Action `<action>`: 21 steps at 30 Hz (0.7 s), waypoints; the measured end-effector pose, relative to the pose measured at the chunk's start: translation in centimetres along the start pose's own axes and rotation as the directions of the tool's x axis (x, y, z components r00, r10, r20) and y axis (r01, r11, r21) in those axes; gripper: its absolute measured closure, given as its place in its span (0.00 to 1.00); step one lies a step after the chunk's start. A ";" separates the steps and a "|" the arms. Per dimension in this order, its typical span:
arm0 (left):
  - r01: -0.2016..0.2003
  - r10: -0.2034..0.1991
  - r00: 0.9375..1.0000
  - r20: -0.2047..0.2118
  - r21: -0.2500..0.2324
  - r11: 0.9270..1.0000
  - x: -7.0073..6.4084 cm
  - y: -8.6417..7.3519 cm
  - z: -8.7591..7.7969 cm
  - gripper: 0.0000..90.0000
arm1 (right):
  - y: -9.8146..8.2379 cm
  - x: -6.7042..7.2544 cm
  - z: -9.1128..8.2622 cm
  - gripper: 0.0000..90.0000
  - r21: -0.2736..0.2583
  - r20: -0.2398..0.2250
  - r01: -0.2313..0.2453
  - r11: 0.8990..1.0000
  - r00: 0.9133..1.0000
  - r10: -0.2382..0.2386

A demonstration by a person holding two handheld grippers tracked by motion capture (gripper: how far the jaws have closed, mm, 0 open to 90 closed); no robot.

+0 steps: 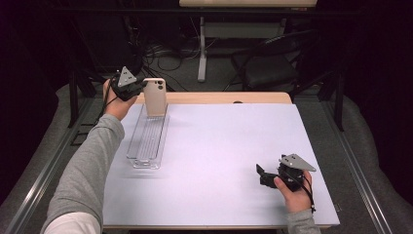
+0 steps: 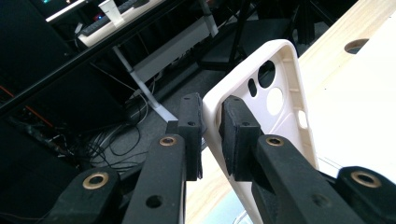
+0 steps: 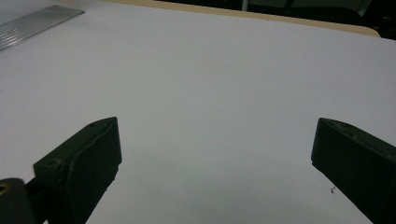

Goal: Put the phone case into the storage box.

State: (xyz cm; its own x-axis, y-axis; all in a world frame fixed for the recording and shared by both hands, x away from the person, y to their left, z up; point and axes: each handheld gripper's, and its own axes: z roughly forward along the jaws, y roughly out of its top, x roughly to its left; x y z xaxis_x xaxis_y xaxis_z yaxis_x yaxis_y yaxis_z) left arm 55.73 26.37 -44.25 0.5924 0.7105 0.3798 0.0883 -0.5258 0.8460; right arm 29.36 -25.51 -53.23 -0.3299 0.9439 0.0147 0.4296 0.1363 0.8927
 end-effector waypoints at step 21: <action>0.014 -0.014 1.000 -0.017 -0.012 1.000 -0.3 -1.4 0.5 0.88 | -0.2 0.0 0.2 0.02 0.010 -0.004 0.001 1.000 1.000 -0.001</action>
State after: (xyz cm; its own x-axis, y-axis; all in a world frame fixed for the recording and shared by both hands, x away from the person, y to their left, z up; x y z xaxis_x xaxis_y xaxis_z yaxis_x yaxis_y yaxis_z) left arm 55.81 26.68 -45.77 0.5774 0.7256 0.3742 0.0870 -0.5104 0.8555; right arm 29.45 -25.42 -53.49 -0.3338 0.9425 0.0152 0.4376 0.1407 0.8881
